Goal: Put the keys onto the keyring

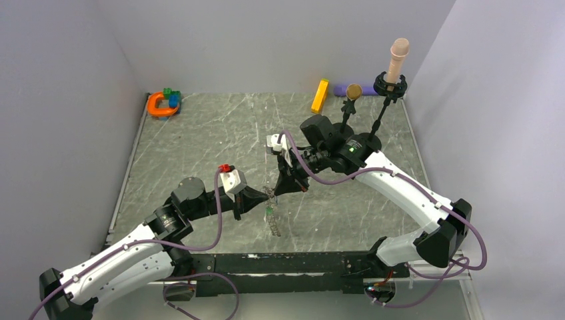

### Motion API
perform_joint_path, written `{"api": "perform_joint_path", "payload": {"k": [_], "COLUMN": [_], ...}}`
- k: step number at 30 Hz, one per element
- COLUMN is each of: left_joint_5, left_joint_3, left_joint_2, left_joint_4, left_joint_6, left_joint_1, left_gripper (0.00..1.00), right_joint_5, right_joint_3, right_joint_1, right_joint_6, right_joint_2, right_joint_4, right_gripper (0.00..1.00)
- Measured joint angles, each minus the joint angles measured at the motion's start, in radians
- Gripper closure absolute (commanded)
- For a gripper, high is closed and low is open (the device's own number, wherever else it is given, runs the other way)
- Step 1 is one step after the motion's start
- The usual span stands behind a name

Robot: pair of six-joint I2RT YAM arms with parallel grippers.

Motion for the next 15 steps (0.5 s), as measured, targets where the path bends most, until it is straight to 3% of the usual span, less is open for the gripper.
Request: {"api": "perform_joint_path", "payload": {"k": [15], "left_joint_5": [0.011], "left_joint_3": [0.0], "left_joint_2": [0.0], "left_joint_4": [0.004], "left_joint_6": [-0.003], "left_joint_1": [0.0], "left_gripper": [1.0], "right_joint_5": [-0.003], "right_joint_3": [0.0], "right_joint_1": [0.0], "right_joint_6": [0.0], "right_joint_2": [0.0], "right_joint_4": [0.0], "right_gripper": [1.0]}}
